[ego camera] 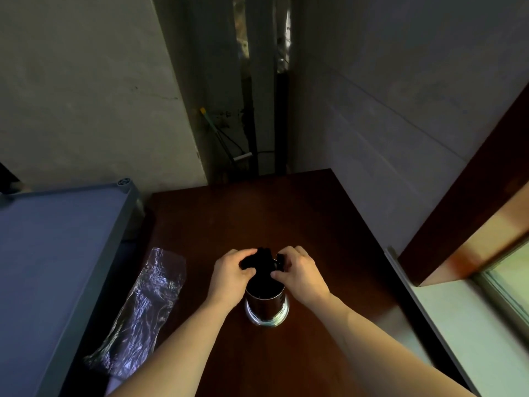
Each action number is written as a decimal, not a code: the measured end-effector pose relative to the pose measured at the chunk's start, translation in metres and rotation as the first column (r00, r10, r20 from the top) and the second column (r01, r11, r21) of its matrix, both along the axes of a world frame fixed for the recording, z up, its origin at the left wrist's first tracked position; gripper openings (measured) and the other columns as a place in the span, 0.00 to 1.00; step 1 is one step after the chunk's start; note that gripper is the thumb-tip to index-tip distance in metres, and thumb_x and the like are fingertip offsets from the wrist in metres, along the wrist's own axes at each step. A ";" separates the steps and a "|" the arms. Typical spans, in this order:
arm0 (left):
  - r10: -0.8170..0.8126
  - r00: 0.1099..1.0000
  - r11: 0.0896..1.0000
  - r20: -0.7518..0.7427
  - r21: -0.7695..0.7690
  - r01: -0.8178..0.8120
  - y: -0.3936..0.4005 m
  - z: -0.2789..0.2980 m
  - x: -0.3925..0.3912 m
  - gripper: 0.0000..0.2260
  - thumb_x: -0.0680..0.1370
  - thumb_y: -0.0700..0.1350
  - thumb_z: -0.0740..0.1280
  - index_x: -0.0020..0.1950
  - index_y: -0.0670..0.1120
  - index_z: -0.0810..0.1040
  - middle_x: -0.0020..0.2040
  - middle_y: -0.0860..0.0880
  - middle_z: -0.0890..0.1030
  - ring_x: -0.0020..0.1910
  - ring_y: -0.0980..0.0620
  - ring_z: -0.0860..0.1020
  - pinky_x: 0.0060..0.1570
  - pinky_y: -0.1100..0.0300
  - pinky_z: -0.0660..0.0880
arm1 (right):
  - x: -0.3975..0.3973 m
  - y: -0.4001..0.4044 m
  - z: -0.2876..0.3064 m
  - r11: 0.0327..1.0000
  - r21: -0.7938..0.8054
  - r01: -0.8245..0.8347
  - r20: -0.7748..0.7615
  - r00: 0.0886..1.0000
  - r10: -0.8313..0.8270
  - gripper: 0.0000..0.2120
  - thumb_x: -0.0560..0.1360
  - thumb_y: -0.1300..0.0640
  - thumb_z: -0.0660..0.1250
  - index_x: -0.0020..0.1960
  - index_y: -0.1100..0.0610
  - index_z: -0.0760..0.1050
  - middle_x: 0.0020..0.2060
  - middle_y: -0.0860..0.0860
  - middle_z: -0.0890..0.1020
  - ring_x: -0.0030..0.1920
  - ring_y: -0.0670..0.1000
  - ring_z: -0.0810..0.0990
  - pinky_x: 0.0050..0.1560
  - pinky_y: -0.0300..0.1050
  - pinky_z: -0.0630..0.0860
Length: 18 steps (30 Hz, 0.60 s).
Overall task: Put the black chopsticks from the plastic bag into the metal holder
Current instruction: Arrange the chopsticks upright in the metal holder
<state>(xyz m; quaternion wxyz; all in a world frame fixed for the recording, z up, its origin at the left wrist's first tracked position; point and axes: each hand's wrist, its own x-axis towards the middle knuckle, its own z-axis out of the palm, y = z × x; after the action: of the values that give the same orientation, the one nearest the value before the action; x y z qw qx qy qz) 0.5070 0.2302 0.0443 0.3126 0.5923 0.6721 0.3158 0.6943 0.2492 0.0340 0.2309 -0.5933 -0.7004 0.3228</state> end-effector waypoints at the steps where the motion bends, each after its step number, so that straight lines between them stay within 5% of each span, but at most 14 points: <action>1: 0.001 1.000 1.000 -0.013 0.016 0.000 -0.001 0.001 0.001 0.22 0.77 0.37 0.72 0.68 0.53 0.79 0.56 0.54 0.79 0.54 0.51 0.82 0.57 0.55 0.81 | 0.002 -0.002 0.002 1.000 0.010 0.010 -0.017 1.000 -0.010 0.21 0.75 0.51 0.75 0.66 0.51 0.74 0.52 0.46 0.71 0.50 0.46 0.75 0.39 0.30 0.68; 6: 0.001 0.996 0.997 -0.084 0.076 0.006 -0.004 0.003 0.005 0.18 0.78 0.38 0.71 0.67 0.49 0.80 0.60 0.50 0.82 0.56 0.51 0.83 0.58 0.54 0.81 | 0.017 -0.011 0.020 0.998 0.066 0.022 -0.105 0.994 -0.015 0.23 0.74 0.45 0.75 0.66 0.48 0.74 0.51 0.42 0.72 0.46 0.43 0.76 0.39 0.32 0.71; 18: 0.007 0.988 0.981 -0.152 0.194 0.023 -0.017 0.013 0.008 0.14 0.79 0.39 0.70 0.65 0.46 0.82 0.55 0.46 0.86 0.48 0.51 0.85 0.51 0.60 0.83 | 0.019 -0.023 0.045 0.989 0.147 0.003 -0.124 0.992 0.015 0.07 0.77 0.46 0.72 0.51 0.47 0.79 0.45 0.43 0.78 0.41 0.42 0.77 0.37 0.31 0.73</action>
<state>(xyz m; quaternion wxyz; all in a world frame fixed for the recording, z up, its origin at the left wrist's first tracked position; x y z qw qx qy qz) 0.5152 0.2131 0.0576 0.2024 0.6451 0.6574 0.3328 0.7130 0.2263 0.0788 0.3164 -0.5512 -0.7083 0.3073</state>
